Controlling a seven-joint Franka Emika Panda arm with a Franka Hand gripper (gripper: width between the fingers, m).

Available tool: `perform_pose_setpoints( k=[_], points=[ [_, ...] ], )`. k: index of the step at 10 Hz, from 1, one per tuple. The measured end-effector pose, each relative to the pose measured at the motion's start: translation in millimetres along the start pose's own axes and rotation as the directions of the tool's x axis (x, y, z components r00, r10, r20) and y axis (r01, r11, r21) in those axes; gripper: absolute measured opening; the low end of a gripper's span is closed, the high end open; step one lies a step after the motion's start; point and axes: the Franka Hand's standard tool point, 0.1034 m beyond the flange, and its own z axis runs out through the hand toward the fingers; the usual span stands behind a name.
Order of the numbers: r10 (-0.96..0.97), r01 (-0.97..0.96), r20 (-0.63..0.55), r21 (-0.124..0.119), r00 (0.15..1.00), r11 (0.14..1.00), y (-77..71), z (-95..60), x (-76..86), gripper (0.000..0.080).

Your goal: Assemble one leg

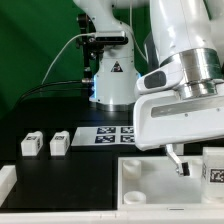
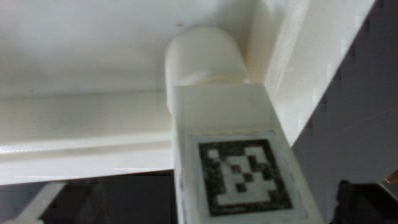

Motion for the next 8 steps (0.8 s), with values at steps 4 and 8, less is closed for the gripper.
perform_pose_setpoints(
  k=[4,8],
  points=[
    [0.019,-0.02,0.119,0.013,0.993,1.0,0.5,-6.8,5.5,0.0649],
    [0.018,-0.048,0.475,0.052,0.88,0.997,-8.9,-3.1,1.8,0.0649]
  ],
)
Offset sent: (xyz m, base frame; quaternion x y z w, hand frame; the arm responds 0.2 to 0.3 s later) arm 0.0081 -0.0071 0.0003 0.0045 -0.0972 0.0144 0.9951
